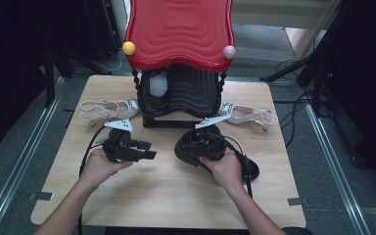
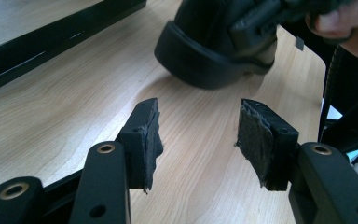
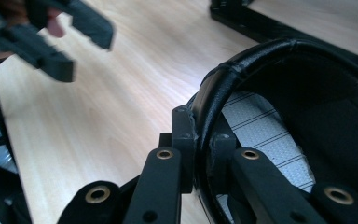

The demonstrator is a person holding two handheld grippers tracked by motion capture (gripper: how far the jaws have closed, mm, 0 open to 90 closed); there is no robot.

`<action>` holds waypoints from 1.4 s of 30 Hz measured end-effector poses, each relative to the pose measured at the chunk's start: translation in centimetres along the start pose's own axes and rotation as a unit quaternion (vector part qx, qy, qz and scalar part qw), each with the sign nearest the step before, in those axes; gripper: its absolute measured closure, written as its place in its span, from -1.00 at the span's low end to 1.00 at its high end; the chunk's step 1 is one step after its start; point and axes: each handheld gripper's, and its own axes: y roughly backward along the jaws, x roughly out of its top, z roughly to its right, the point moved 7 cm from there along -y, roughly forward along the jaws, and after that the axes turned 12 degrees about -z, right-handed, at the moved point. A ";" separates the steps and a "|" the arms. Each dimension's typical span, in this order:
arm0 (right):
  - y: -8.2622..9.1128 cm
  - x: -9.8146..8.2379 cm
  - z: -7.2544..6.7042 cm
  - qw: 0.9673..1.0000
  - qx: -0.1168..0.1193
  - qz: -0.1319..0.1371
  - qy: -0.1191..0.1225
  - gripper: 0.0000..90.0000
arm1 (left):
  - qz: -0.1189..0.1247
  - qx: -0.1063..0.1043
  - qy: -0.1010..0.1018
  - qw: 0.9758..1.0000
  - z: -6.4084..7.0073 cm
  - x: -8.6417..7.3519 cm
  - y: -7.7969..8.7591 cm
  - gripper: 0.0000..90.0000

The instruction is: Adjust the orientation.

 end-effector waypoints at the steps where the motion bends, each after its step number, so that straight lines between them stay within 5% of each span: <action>1: -0.2 0.0 -0.5 1.000 0.004 -0.003 0.002 0.92 | 0.001 -0.001 0.000 1.000 0.0 0.0 0.0 0.09; 11: -2.3 0.4 -3.9 0.999 0.031 -0.018 0.028 0.92 | 0.007 0.010 0.006 1.000 -0.7 -0.1 0.5 0.10; 25: -4.4 -0.1 -4.5 0.998 0.021 -0.041 0.039 0.88 | 0.009 0.014 0.016 1.000 -1.3 -0.1 0.5 0.14; 30: -4.9 -0.2 -4.8 0.998 0.037 -0.045 0.037 0.84 | 0.008 0.014 0.019 1.000 -1.3 -0.1 0.4 0.14; 37: -4.4 -0.3 -5.0 0.997 0.048 -0.041 0.038 0.83 | 0.005 0.018 0.008 1.000 -1.0 0.0 0.2 0.19; 42: -2.7 -0.5 -4.9 0.998 0.061 -0.016 0.031 0.88 | 0.013 0.029 -0.022 0.999 -0.7 0.1 0.3 0.45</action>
